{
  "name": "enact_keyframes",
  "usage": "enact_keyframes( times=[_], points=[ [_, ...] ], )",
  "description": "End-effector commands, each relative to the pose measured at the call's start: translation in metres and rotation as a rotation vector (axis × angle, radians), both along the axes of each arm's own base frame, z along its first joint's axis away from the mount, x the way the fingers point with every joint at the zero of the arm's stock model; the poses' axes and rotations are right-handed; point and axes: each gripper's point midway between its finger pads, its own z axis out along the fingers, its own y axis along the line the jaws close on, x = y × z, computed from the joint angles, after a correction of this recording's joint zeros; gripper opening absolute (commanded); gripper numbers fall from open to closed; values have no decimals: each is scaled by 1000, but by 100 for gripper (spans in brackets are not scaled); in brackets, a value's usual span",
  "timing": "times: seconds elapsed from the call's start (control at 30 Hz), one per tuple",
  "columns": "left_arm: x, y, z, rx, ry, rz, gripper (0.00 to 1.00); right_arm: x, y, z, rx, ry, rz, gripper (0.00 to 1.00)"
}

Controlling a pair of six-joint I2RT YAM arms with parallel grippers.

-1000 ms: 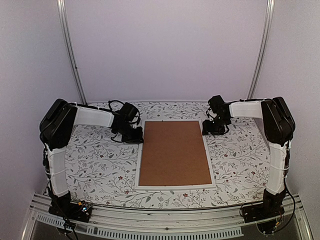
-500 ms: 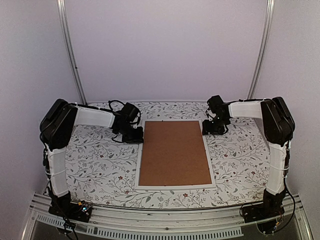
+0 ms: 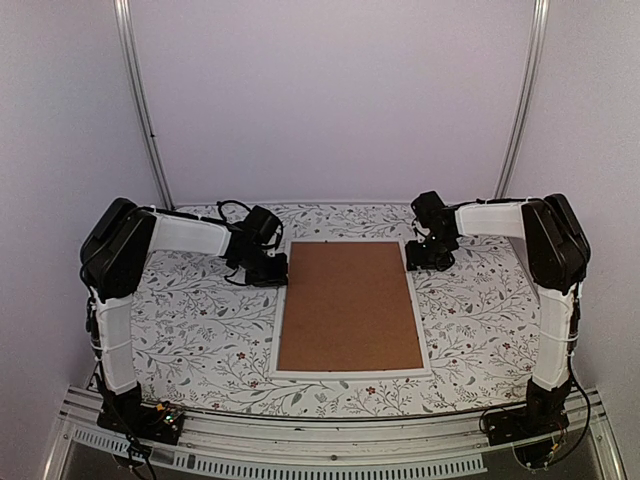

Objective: Put the photo into the frame
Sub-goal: Press the fastener onto the backboard.

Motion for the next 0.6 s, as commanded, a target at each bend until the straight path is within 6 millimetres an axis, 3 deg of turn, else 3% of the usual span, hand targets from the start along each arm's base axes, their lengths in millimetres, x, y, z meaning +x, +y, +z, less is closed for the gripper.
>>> enact_keyframes(
  times=[0.0,0.33,0.57],
  points=[
    [-12,-11,-20,17,33,-53,0,-16,-16,2,-74,48,-22,58],
    [-13,-12,-20,16,32,-51,0,-21,4,-2,-63,65,18,58],
    [-13,-12,-19,16,30,-52,0,-24,7,-3,-68,72,17,58]
  ],
)
